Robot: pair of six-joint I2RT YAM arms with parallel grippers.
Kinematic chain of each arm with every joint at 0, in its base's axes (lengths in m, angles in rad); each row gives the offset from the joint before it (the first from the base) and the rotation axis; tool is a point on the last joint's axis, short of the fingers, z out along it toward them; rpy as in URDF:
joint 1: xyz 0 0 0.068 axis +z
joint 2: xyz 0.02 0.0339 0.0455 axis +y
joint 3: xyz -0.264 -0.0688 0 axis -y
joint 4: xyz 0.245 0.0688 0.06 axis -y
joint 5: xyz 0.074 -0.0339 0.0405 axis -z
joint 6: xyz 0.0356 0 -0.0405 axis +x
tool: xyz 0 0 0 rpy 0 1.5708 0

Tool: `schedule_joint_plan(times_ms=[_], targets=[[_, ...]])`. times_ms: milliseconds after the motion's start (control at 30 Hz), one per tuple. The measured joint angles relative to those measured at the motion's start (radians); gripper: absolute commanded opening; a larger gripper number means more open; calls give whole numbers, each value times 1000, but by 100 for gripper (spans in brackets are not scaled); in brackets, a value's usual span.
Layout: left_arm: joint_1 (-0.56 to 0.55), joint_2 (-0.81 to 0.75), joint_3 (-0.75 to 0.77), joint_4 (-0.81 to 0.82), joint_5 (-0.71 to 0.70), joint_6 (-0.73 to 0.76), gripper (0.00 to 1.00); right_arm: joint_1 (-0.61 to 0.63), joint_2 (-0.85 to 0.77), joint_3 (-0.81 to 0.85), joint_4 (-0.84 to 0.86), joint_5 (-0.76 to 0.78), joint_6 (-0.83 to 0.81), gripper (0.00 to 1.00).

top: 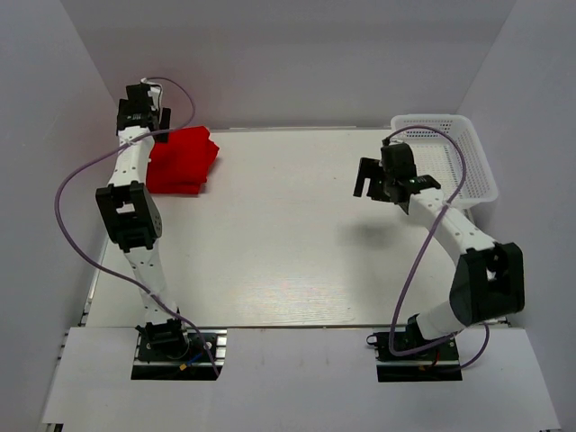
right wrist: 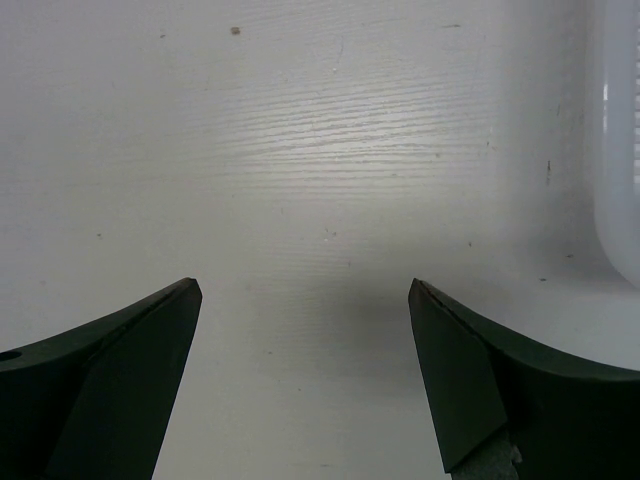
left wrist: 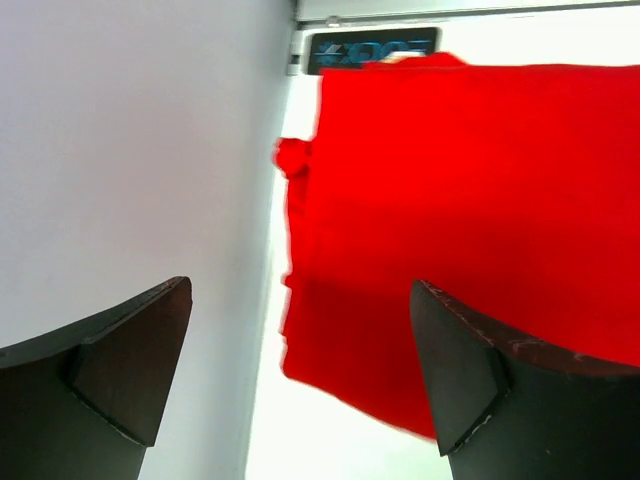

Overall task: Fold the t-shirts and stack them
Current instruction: Put the neatly folded tshirt into the corner of the board with the left arm

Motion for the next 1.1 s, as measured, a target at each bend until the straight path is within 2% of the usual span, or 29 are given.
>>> schedule_joint_plan(times_ms=[200,367,567,733,900,1100], targets=[[-13,-117,-31,-104,182,-160,100,0,-181,-90,11,-10,1,90],[-72,-331,-257,-115,319,-337,100,0,-278,-201,29,-17,2,90],[-315,-579,-695,-13,381,-520,100,0,-384,-323,27,-19,5,90],[-535,-697,-905,19,388,-614,100,0,-486,-405,61,-54,9,90],[-653,-778,-945,20,323,-679,100,0,-523,-481,86,-68,33,90],[-705,-796,-951,28,258,-706,100,0,-579,-509,93,-67,66,90]])
